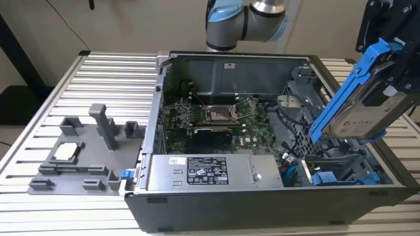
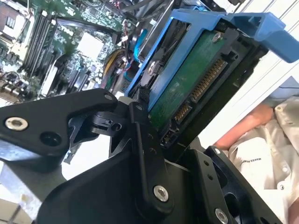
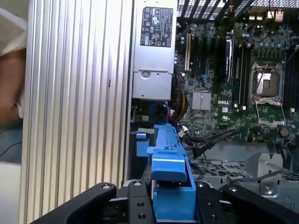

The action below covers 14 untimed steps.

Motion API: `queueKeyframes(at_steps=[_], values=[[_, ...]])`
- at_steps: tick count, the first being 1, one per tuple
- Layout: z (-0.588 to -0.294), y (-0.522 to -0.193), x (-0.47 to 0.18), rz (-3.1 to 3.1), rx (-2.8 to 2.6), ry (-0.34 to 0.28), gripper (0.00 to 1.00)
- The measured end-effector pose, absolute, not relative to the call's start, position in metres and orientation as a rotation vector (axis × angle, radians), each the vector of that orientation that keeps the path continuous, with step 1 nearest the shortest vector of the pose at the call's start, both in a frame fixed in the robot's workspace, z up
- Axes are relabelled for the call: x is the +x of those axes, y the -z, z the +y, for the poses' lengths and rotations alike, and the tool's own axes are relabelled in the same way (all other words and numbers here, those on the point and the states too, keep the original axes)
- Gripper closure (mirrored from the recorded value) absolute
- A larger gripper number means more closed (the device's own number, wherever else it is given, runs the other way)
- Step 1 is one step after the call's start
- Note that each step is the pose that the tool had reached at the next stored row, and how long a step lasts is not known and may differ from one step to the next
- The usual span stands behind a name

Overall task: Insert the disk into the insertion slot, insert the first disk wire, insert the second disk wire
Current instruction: 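Insert the disk into the insertion slot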

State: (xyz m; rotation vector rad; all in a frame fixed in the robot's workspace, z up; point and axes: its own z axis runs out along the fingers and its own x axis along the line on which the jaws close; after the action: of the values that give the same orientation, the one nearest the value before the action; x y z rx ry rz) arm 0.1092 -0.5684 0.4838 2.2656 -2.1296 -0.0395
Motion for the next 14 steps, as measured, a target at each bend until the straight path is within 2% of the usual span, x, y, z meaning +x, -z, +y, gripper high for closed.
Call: queueKeyframes(at_steps=[14], values=[[-0.584,-0.475,0.116,-2.097,2.296,0.039,0.67]])
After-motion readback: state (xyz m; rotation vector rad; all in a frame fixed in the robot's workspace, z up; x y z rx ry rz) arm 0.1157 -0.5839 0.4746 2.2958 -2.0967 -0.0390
